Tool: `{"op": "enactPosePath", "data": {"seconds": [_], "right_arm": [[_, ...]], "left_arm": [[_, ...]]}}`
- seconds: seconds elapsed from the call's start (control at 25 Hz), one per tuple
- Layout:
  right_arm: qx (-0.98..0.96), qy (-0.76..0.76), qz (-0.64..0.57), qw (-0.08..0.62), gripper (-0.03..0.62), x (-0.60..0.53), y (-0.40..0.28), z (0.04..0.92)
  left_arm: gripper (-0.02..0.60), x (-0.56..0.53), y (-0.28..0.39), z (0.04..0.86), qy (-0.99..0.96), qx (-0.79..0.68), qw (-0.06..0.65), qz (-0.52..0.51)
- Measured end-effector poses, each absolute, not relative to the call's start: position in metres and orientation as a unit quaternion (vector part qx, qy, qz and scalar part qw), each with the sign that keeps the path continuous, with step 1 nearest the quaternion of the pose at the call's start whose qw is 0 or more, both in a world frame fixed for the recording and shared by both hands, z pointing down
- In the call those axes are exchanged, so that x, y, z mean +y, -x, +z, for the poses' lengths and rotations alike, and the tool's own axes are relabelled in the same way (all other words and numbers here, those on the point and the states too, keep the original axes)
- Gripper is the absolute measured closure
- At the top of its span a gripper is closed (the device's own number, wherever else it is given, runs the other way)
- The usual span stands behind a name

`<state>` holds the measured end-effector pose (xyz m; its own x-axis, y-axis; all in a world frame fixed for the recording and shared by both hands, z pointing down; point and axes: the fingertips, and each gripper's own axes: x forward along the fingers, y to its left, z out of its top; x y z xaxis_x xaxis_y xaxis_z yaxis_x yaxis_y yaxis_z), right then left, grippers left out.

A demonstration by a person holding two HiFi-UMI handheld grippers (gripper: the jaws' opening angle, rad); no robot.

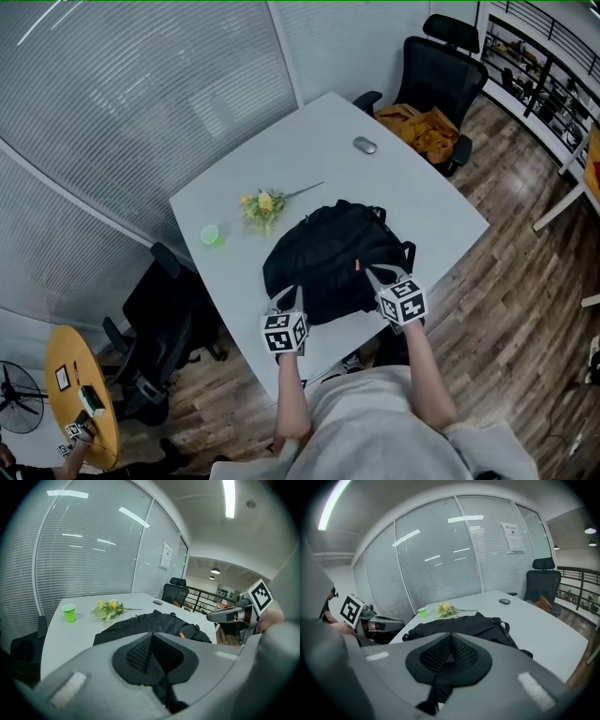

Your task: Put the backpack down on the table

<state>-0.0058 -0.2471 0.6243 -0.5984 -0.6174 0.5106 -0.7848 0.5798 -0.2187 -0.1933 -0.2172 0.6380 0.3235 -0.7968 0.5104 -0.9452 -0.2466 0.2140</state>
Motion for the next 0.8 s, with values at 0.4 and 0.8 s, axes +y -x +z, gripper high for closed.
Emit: {"op": "enactPosePath", "data": {"seconds": [0.4, 0.8], "right_arm": [[-0.870, -0.397, 0.218, 0.193, 0.594, -0.2429, 0.0124, 0.6263], [-0.870, -0.395, 0.220, 0.196, 0.594, -0.2400, 0.0153, 0.6285]], "left_arm": [[0.581, -0.2126, 0.1953, 0.6422, -0.774, -0.559, 0.254, 0.153], [0.580, -0.2122, 0.1944, 0.6416, -0.777, -0.554, 0.256, 0.155]]}}
